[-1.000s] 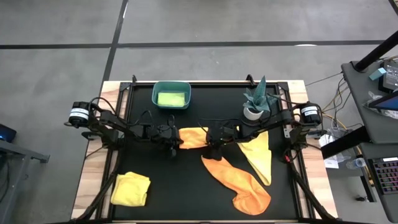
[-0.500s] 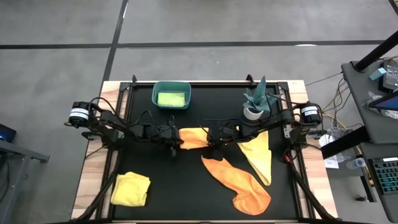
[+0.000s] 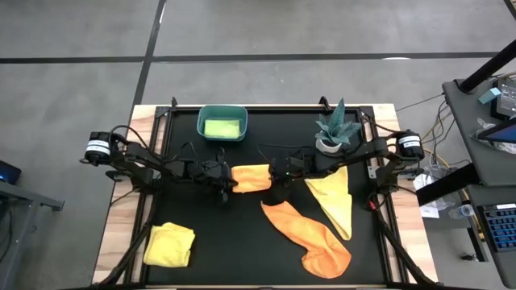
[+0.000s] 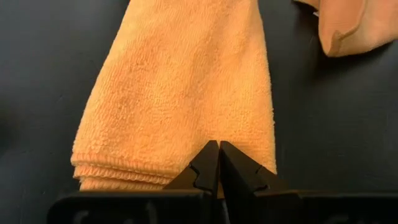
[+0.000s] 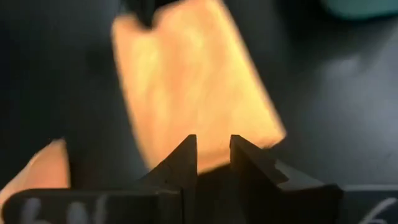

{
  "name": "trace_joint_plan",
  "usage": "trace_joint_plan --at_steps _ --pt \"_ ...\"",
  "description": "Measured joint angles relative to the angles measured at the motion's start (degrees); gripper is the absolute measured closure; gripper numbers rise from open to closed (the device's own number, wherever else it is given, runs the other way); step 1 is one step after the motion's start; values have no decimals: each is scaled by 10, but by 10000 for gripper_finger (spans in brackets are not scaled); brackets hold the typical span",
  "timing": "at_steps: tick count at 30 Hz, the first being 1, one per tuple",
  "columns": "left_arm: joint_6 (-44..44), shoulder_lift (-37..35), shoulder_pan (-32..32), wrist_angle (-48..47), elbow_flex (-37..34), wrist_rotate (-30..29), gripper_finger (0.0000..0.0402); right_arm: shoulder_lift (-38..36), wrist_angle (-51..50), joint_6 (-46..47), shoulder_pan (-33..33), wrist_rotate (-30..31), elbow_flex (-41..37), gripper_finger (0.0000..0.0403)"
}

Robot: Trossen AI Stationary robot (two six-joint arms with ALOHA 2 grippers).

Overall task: Fold microfiber towels
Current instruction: Fold the top orange microfiber cloth

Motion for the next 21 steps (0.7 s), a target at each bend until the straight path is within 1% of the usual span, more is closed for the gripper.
trace_joint_plan --at_steps 3,8,12,15,18,21 --pt "0 0 0 1 0 0 401 14 46 -14 -2 13 -2 339" --pt "0 1 0 4 0 0 401 69 147 -29 -2 12 -5 388" --pt "0 1 0 1 0 0 401 109 157 -37 -2 11 -5 394" --pt "-8 1 0 -20 0 0 401 124 155 -38 -5 11 -5 394" --pt "-16 0 0 -42 0 0 401 124 149 -42 -6 11 -5 394" --pt "-20 -1 0 -48 1 0 401 107 134 -52 -6 11 -5 394"
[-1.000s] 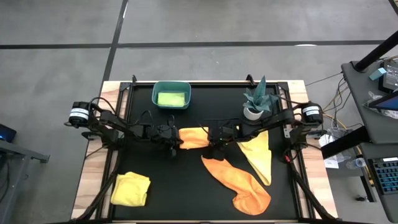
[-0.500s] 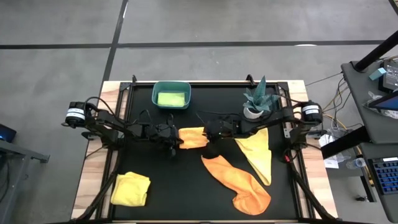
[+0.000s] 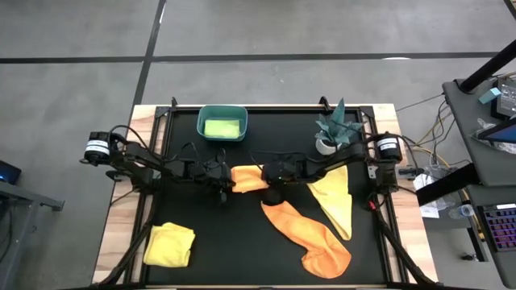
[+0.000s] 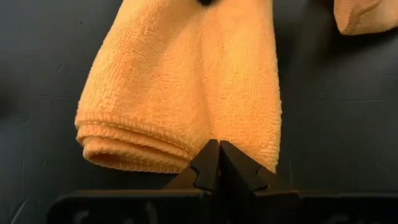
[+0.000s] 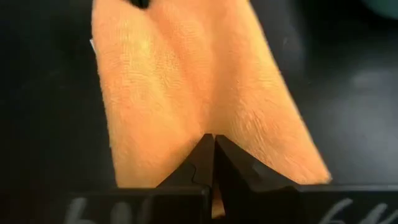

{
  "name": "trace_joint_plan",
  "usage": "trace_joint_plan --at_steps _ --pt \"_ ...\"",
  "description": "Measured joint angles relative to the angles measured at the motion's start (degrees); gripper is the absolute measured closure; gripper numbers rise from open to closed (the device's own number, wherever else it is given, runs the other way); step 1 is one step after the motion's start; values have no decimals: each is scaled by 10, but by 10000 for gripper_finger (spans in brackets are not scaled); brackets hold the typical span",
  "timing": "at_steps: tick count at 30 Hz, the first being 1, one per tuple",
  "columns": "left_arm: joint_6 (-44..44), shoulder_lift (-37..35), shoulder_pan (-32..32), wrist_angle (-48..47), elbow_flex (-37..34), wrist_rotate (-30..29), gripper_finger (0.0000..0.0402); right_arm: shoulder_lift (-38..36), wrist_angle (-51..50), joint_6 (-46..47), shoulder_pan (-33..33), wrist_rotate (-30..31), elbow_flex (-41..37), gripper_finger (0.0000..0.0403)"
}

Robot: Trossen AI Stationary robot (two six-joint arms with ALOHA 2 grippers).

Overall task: Fold microfiber towels
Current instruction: Fold the top orange microfiber cloth

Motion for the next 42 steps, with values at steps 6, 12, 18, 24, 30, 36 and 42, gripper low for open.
trace_joint_plan --at_steps 6,12,18,24,30,36,42 --pt "5 -28 0 -16 3 0 401 -50 -41 -1 0 1 5 394" --pt "4 -66 0 -11 1 4 401 -69 -52 7 16 -22 5 394" --pt "4 -64 0 -2 1 5 401 -53 -48 24 33 -57 5 394" --pt "-10 -15 -1 27 1 6 401 -15 -30 31 35 -56 5 394" --pt "-11 23 -1 33 2 8 401 -1 -53 38 27 -66 5 394" --pt "-11 6 -1 21 3 9 401 -9 -87 39 22 -66 6 394" --pt "-10 -38 -1 -4 0 10 401 -40 -130 51 22 -66 8 394"
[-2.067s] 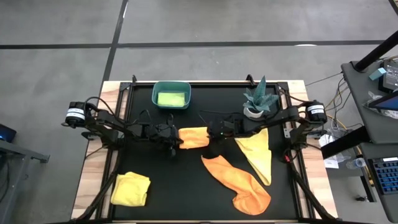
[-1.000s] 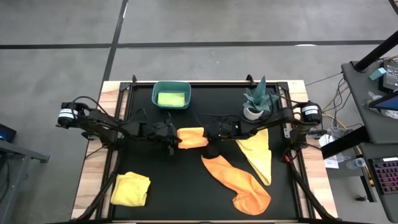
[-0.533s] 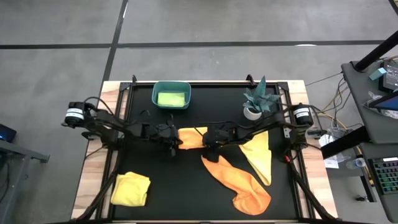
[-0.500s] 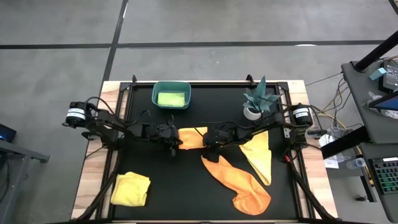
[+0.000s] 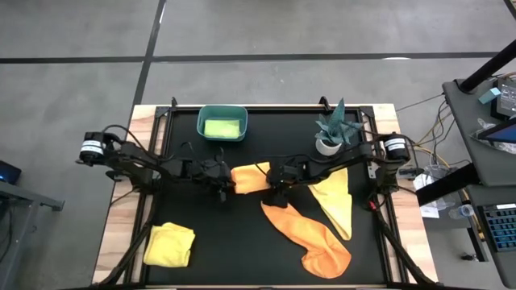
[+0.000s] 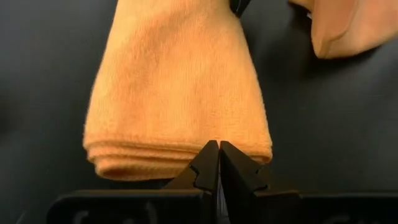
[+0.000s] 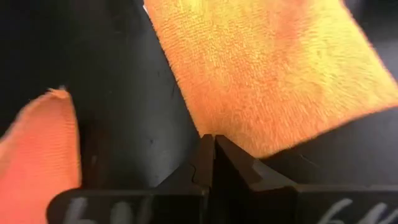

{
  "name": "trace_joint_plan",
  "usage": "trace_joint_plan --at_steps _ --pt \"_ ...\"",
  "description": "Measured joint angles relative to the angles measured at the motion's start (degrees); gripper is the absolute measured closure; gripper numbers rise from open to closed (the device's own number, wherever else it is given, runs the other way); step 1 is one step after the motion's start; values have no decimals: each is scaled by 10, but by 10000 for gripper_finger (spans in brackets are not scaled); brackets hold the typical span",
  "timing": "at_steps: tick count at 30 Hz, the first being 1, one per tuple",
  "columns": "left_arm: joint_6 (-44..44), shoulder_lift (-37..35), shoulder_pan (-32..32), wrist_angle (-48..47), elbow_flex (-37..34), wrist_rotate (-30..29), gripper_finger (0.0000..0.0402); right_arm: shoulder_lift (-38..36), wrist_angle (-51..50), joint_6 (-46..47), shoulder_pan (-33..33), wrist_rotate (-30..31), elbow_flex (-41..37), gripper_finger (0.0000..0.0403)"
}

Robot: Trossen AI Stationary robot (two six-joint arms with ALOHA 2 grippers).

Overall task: Fold microfiber towels
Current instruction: Fold the top orange microfiber cloth, then put the top orange microfiber cloth into the blue bin

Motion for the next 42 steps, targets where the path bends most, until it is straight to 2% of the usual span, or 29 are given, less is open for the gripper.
trace_joint_plan --at_steps 5,10,14,17,20,23,27,31,35,38,42 --pt "6 -39 0 -53 0 0 401 -21 -87 23 0 0 30 394" --pt "9 -65 0 -94 -1 -1 401 -24 -179 93 -17 -12 77 379" --pt "13 -68 0 -95 -1 -8 401 -24 -204 145 -46 -17 93 344" --pt "-55 -67 2 -92 0 -59 400 -24 -201 172 -68 -37 96 310" --pt "-120 -70 9 -92 0 -54 388 -24 -180 191 -83 -43 90 271" --pt "-170 -74 10 -93 -1 -43 357 -24 -145 213 -92 -59 79 232" --pt "-248 -75 13 -94 -1 -43 293 -24 -84 243 -98 -71 60 188" --pt "-342 -67 16 -94 -1 -41 220 -24 -57 252 -99 -71 44 157" --pt "-376 -44 16 -76 -1 -54 161 -16 -34 253 -99 -71 42 135" --pt "-376 -17 16 -34 1 -66 137 -4 -20 253 -100 -71 41 124" --pt "-378 21 17 23 3 -68 133 3 -17 252 -100 -71 40 115"
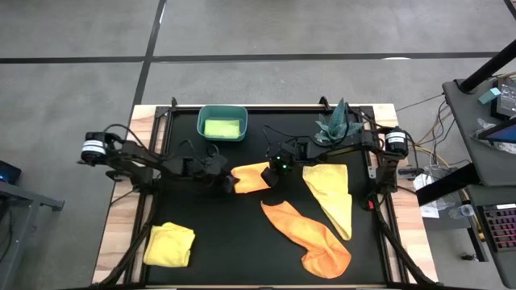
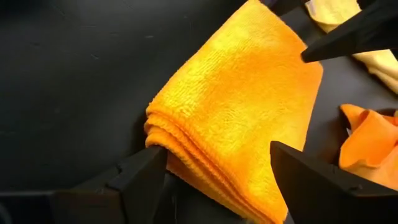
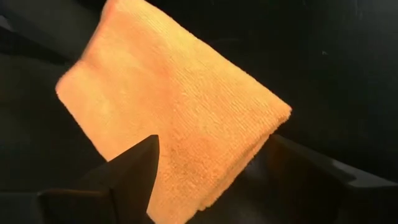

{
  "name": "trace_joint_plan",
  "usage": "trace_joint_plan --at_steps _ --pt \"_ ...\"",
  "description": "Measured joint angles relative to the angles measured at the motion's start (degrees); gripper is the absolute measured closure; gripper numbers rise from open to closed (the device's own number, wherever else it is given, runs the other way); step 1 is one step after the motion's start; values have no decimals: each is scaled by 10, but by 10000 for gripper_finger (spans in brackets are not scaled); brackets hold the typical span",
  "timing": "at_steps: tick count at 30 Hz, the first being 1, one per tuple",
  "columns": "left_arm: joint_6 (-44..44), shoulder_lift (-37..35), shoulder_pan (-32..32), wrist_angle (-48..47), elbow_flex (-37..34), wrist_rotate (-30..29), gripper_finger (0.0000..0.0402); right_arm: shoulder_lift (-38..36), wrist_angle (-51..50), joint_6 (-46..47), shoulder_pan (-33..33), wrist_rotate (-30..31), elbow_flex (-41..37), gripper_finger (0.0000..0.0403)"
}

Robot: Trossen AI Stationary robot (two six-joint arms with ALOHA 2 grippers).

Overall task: Fold microfiber towels
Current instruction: Put the top orange microfiber cloth into the blue bin

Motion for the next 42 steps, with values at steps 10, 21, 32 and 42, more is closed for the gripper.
trace_joint_plan --at_steps 10,21,32,42 --pt "3 60 3 79 2 -2 133 0 52 5 -1 1 -28 114" --pt "28 95 3 108 13 -11 193 0 141 24 -2 -3 -80 152" --pt "78 107 3 119 14 -23 335 0 149 16 -2 -4 -81 279" --pt "108 88 3 116 11 -28 388 0 201 -5 3 -4 -81 390"
